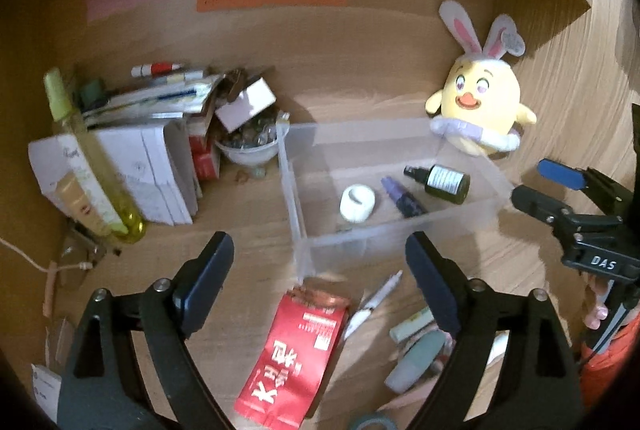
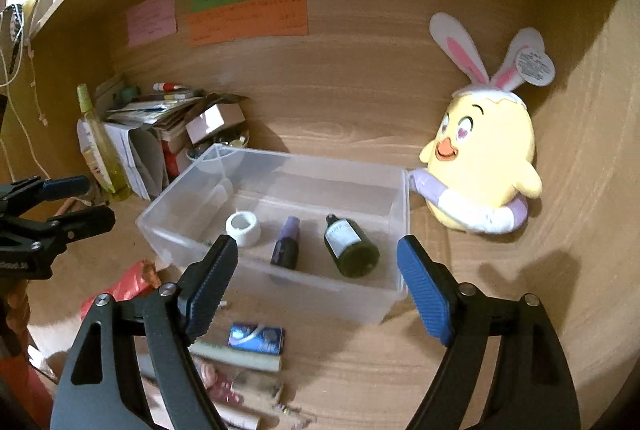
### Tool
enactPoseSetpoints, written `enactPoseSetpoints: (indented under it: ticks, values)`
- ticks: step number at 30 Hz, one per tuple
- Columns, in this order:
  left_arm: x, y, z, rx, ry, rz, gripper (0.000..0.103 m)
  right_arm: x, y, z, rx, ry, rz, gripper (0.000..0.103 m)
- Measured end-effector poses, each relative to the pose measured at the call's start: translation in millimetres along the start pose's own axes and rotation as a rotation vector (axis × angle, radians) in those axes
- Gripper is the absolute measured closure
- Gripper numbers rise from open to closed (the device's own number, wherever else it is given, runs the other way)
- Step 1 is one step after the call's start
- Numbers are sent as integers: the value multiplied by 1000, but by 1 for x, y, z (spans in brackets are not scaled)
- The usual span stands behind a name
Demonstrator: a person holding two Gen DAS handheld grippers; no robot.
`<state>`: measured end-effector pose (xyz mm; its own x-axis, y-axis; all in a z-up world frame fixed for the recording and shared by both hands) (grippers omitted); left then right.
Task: Organize objects
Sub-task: 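Grasp the red printed packet with the left tool while the right tool grasps the tan block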
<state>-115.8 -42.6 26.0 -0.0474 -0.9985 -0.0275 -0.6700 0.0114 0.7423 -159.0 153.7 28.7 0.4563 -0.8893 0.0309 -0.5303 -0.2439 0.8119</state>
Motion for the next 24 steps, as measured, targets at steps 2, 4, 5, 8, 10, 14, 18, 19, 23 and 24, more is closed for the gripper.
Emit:
enactPoseSetpoints:
  ticks: [2, 4, 5, 8, 10, 14, 18, 19, 23, 24]
  values:
    - [1, -7, 2, 15, 0, -4, 15, 1, -8, -3, 10, 1, 5, 23]
    - [3, -14, 6, 35, -4, -11, 15, 2, -15, -4, 22, 3, 10, 23]
    - [5, -17, 8, 45, -5, -14, 15, 3, -20, -5, 32, 4, 13, 23]
    - [7, -27, 13, 72, -8, -23, 15, 6, -32, -5, 55, -2, 14, 23]
    - [9, -33, 17, 88, -11, -29, 15, 8, -40, -4, 73, -2, 14, 23]
    - [13, -44, 31, 144, -42, -45, 15, 13, -56, 1, 113, 4, 17, 23]
    - [16, -53, 44, 192, -55, -54, 15, 17, -72, 9, 164, 13, 21, 23]
    - [16, -55, 47, 202, -58, -55, 15, 19, -76, 11, 175, 15, 22, 23]
    - [17, -62, 59, 239, -68, -54, 15, 22, -92, 16, 221, 10, 22, 23]
    - [17, -64, 60, 245, -70, -51, 15, 22, -94, 17, 228, 13, 29, 23]
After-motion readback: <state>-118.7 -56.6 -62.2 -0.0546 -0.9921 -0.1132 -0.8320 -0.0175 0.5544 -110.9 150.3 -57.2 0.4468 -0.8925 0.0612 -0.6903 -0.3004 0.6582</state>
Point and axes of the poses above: each gripper's, at about its wrist camera, not at the fingertips, and z roughly the way its jaws point, x to its left, y to its top, the point moved 4 cm from there along z, roughly the way its jaws point, and after that the axes turned 2 degrees about y, right-handed, at the moved point
